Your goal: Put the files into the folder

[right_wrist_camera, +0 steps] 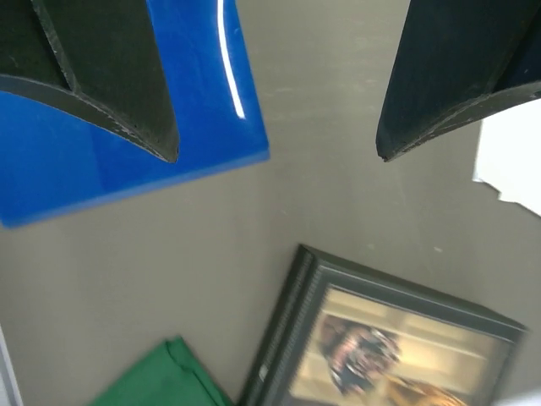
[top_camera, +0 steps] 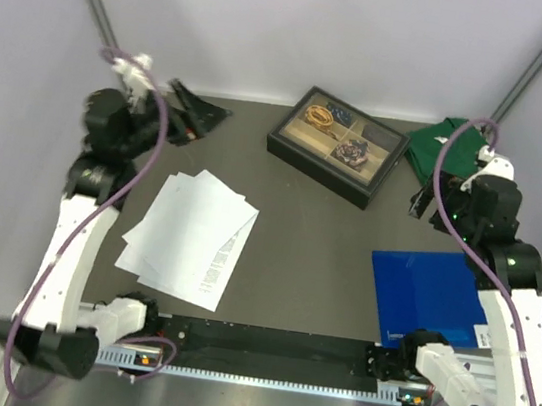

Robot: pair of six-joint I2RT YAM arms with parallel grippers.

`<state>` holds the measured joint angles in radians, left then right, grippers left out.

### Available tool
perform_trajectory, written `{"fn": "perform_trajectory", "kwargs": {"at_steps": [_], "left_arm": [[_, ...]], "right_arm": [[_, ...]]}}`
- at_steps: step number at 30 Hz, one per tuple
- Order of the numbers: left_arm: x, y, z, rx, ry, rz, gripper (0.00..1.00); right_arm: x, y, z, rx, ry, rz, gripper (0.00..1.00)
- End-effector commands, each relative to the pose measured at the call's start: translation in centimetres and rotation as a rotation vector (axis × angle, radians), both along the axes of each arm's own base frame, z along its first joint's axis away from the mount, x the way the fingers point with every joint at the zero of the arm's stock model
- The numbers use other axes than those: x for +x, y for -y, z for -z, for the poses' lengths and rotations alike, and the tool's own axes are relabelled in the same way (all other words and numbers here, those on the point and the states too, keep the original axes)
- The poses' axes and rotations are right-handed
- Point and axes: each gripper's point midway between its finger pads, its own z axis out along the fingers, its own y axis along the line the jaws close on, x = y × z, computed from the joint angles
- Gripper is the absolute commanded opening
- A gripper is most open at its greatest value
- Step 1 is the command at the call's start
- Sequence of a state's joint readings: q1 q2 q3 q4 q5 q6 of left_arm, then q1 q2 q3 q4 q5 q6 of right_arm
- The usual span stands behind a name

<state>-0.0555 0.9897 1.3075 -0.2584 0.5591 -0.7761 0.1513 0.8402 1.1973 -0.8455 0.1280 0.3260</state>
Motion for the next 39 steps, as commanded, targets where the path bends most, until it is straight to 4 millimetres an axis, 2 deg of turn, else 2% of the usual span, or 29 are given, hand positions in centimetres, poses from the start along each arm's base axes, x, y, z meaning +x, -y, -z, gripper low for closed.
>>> {"fn": "perform_trajectory", "kwargs": {"at_steps": [1,2,3,4,5,6,7,8,9,10,11,12,14,15,16,17,18,20,23,24,26,32,33,34,35,39], "left_arm": [[1.3,5.4,5.2,0.080,-0.097,0.127,0.94],[0.7,8.1,6.3,0.107,-0.110,0.161,0.94],[0.9,10.0,8.9,0.139,-0.165,0.194,0.95],[0.9,11.9,9.9,0.151,-0.164,0.227,0.96],[-0.6,14.9,11.6,0.173,-0.185,0.304,0.98],[-0.3,17.1,15.6,0.212,-0.265,0.345,0.98],[-0.5,19.0,16.7,0.204,-0.274,0.386,0.98],[-1.7,21.4,18.8,0.216,-0.304,0.449,0.98],[-1.8,23.2,22.2,0.237,-0.362,0.485,0.98],[-1.8,25.1,22.0,0.177,-0.335,0.515,0.98],[-3.3,26.7,24.0,0.159,-0.358,0.561,0.97],[-3.6,28.0,26.6,0.145,-0.399,0.584,0.95],[-5.1,30.6,27.1,0.017,-0.400,0.624,0.87],[-5.3,31.4,29.7,0.011,-0.455,0.618,0.85],[-5.3,32.1,30.4,-0.031,-0.498,0.588,0.84],[-6.5,33.3,30.3,-0.060,-0.478,0.617,0.82],[-6.9,34.0,32.5,-0.058,-0.529,0.607,0.80],[-7.9,35.6,34.4,-0.050,-0.562,0.606,0.77],[-9.5,37.4,36.0,-0.059,-0.599,0.619,0.71],[-9.9,37.8,36.5,-0.063,-0.628,0.614,0.65],[-11.2,38.2,37.9,-0.051,-0.657,0.606,0.62],[-13.5,37.7,39.2,-0.095,-0.726,0.580,0.54],[-13.9,37.8,39.3,-0.110,-0.750,0.585,0.53],[-14.9,38.4,38.4,-0.145,-0.736,0.620,0.52],[-15.5,38.5,39.0,-0.149,-0.753,0.628,0.52],[-17.8,39.4,39.0,-0.223,-0.826,0.683,0.49]], "right_arm": [[0.1,1.3,2.3,-0.035,-0.080,0.071,0.99],[0.3,1.2,2.5,-0.033,-0.085,0.067,0.99],[0.4,0.7,2.7,-0.026,-0.095,0.039,0.99],[0.4,0.5,3.0,-0.026,-0.104,0.027,0.99],[0.4,0.5,3.0,-0.024,-0.107,0.022,0.99],[0.4,0.3,3.1,-0.025,-0.114,0.009,0.99],[0.4,0.2,3.0,-0.025,-0.115,0.005,0.99],[0.3,0.2,3.0,-0.027,-0.116,0.003,0.99],[0.2,0.2,3.1,-0.030,-0.121,0.000,0.99],[0.1,0.2,2.9,-0.028,-0.115,-0.003,0.99],[-0.1,0.1,3.0,-0.027,-0.117,-0.012,0.99],[-0.2,-0.3,2.8,-0.021,-0.112,-0.038,0.99],[-0.7,-0.7,2.5,-0.012,-0.096,-0.068,0.99],[-1.0,-1.3,2.2,-0.007,-0.086,-0.109,0.99],[-1.4,-1.4,2.0,-0.008,-0.083,-0.125,0.99],[-1.8,-1.4,1.6,-0.004,-0.073,-0.128,0.99],[-2.0,-1.4,1.5,0.004,-0.067,-0.120,0.99],[-2.6,-1.3,1.2,0.001,-0.053,-0.124,0.99],[-3.1,-1.2,1.3,-0.006,-0.048,-0.130,0.99],[-3.1,-1.2,1.4,-0.013,-0.049,-0.131,0.99],[-3.2,-0.8,1.6,-0.023,-0.054,-0.115,0.99],[-3.3,-0.8,1.8,-0.017,-0.046,-0.114,0.99],[-3.3,-0.8,2.0,-0.015,-0.049,-0.113,0.99],[-3.3,-0.9,2.0,-0.011,-0.041,-0.111,0.99],[-3.3,-0.9,2.1,-0.012,-0.043,-0.111,0.99],[-3.3,-0.7,2.0,-0.012,-0.041,-0.103,0.99]]}}
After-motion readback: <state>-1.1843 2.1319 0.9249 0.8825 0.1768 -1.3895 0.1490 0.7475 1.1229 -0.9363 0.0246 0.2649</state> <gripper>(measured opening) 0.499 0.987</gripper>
